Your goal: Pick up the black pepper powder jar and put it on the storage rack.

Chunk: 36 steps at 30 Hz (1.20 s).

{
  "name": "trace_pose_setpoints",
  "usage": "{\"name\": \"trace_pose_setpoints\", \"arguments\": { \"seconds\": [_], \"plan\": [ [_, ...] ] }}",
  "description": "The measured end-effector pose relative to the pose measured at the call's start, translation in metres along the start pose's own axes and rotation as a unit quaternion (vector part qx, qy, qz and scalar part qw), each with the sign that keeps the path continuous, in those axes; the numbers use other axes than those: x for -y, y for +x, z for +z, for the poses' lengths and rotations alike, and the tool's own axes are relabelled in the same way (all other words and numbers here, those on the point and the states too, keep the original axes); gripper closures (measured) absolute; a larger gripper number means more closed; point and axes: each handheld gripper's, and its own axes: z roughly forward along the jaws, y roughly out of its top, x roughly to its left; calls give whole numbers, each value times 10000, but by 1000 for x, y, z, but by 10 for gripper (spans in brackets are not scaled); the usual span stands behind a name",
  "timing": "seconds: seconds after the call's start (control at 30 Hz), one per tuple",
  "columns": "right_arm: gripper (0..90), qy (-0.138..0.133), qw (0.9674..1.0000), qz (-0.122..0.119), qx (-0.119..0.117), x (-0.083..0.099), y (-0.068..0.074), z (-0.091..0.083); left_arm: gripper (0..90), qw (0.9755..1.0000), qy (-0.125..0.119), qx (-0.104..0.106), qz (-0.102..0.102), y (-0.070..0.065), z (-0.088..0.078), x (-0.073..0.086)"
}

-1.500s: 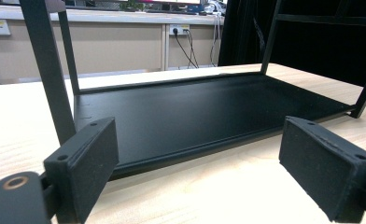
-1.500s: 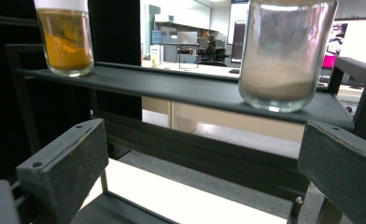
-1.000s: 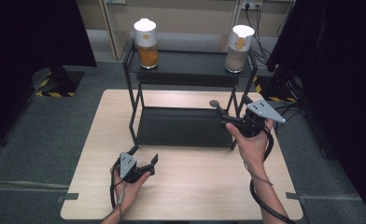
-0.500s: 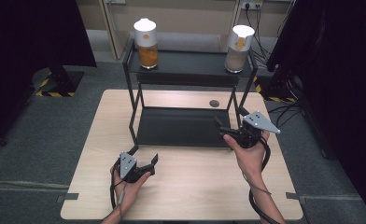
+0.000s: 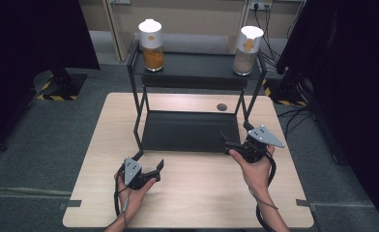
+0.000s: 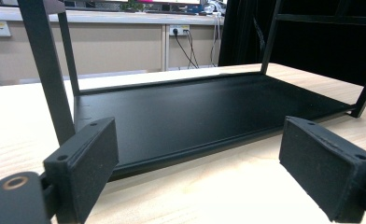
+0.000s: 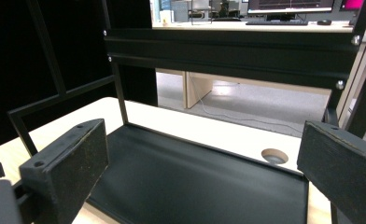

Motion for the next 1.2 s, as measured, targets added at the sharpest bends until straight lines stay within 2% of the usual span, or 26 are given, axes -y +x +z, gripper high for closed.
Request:
{"name": "trace_pose_setpoints", "arguments": {
  "seconds": [0.77,1.2],
  "plan": [
    [27,351,9992,198,-67,40,3,-4,113,10000,2,-1,19,0,0,0],
    [30,639,9969,448,-119,92,11,-7,112,10000,-5,-6,20,0,0,0]
  ]
}}
